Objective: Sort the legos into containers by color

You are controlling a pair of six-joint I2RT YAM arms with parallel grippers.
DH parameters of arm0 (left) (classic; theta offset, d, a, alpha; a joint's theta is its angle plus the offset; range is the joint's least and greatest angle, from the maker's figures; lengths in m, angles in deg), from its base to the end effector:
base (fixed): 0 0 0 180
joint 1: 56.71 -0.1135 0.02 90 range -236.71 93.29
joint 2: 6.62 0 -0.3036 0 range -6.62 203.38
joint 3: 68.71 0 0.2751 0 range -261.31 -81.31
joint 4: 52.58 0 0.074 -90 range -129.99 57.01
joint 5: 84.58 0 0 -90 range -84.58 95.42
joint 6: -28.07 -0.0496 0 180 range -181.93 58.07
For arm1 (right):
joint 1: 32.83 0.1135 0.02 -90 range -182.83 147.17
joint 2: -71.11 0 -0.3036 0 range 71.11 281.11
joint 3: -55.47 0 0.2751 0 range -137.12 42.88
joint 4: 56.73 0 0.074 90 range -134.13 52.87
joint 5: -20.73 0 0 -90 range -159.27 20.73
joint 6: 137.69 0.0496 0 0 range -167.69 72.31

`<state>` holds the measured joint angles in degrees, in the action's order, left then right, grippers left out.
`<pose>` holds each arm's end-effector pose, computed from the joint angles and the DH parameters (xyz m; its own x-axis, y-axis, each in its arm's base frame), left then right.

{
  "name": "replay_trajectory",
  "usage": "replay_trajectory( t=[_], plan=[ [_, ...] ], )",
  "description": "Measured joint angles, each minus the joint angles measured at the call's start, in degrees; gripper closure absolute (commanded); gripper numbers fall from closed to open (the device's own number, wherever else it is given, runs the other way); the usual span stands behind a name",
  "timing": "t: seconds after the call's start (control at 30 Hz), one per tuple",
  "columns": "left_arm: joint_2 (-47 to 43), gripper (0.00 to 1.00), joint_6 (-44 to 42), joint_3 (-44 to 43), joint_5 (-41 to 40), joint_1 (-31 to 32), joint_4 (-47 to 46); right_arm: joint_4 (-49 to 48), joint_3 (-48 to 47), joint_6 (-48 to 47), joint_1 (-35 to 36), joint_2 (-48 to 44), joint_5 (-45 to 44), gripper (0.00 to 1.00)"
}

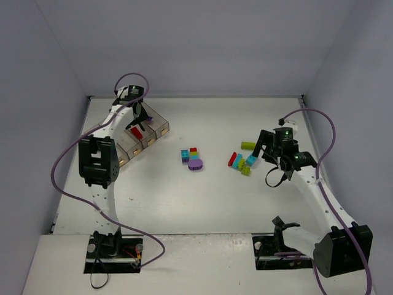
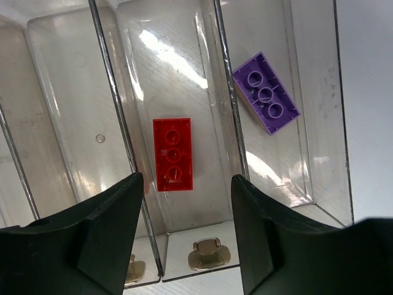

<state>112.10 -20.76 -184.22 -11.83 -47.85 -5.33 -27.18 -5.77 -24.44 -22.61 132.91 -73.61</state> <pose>0.5139 -0.0652 0.2707 -0.5476 -0.5509 -0.6298 -0.5313 0.8104 -0.2469 0.2550 0.0422 0.3164 -0.4980 0.3102 -0.8098 0.0915 0.9474 0.3066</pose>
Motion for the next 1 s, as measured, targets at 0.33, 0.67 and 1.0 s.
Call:
replay_trajectory(
  t=[0.33,0.67,1.0],
  plan=[
    [-9.44,0.33,-2.34,4.50,6.10,1.79,-0.20,-1.97,-4.46,3.08,0.00,13.11,-3.19,0.00],
    [-32.81,0.32,-5.53,19.82,12.35,13.46,-0.24,-6.73,-11.41,1.81,0.00,29.77,-3.37,0.00],
    [-40.89,0.32,-9.09,29.33,14.75,13.62,4.44,-11.21,-17.59,-2.95,0.74,40.59,-2.38,0.00]
  ],
)
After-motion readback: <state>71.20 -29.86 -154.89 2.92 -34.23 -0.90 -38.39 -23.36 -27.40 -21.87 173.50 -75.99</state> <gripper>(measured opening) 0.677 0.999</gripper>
